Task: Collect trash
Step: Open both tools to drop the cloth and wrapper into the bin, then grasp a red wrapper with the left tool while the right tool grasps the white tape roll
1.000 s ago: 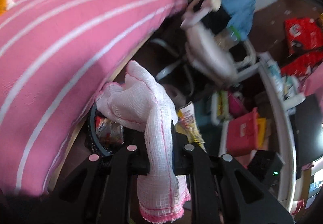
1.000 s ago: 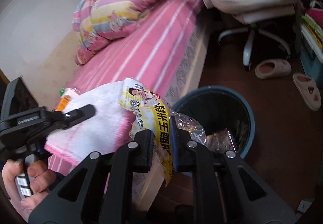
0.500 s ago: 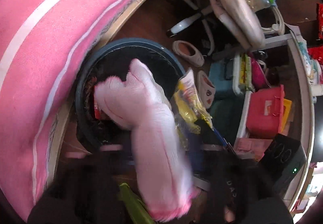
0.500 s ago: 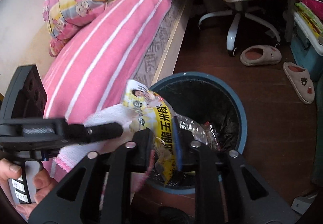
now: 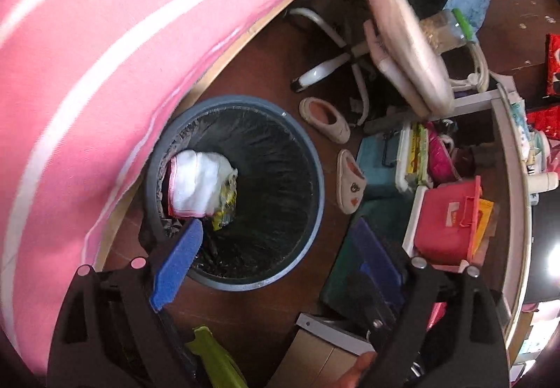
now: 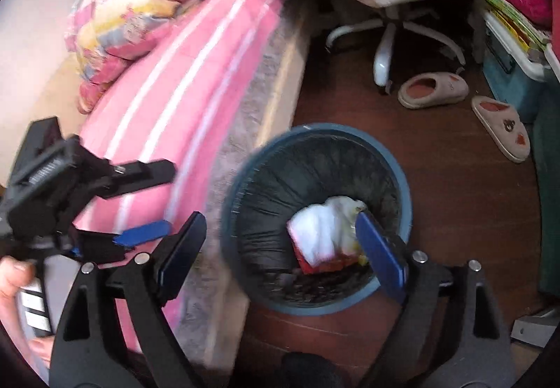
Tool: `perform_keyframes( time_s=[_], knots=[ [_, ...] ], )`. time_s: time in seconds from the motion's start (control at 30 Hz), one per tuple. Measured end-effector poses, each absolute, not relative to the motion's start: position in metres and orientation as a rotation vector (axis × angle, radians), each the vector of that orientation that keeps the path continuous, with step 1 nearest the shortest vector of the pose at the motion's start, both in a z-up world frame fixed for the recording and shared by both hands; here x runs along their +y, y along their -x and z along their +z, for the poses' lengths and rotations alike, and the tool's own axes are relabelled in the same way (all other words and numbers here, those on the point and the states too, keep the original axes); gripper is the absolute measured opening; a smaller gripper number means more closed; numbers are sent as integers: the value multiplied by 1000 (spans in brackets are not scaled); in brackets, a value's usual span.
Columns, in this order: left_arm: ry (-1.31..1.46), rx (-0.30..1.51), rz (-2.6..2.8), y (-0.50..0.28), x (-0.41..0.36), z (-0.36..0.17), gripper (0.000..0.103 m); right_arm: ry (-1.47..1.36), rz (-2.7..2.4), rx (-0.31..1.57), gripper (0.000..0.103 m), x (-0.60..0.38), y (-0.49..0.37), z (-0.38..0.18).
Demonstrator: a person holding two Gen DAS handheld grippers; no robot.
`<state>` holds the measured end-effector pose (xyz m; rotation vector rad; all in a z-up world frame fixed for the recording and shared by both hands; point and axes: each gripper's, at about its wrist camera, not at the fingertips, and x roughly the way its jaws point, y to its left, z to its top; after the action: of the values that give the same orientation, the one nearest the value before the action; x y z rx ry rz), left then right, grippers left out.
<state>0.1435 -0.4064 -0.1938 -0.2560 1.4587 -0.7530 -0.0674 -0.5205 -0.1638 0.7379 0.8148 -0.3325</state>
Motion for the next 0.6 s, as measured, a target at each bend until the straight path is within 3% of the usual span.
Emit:
perform_keyframes(
  time_s=[0.27,0.6],
  knots=[
    [437,1217,-752,-133,-342,-119,88,-596,-188,731,89,-469,51,-90],
    [674,918,-701,-118,-196,-28,89,-429,18,598,93,-358,26,5]
  ],
)
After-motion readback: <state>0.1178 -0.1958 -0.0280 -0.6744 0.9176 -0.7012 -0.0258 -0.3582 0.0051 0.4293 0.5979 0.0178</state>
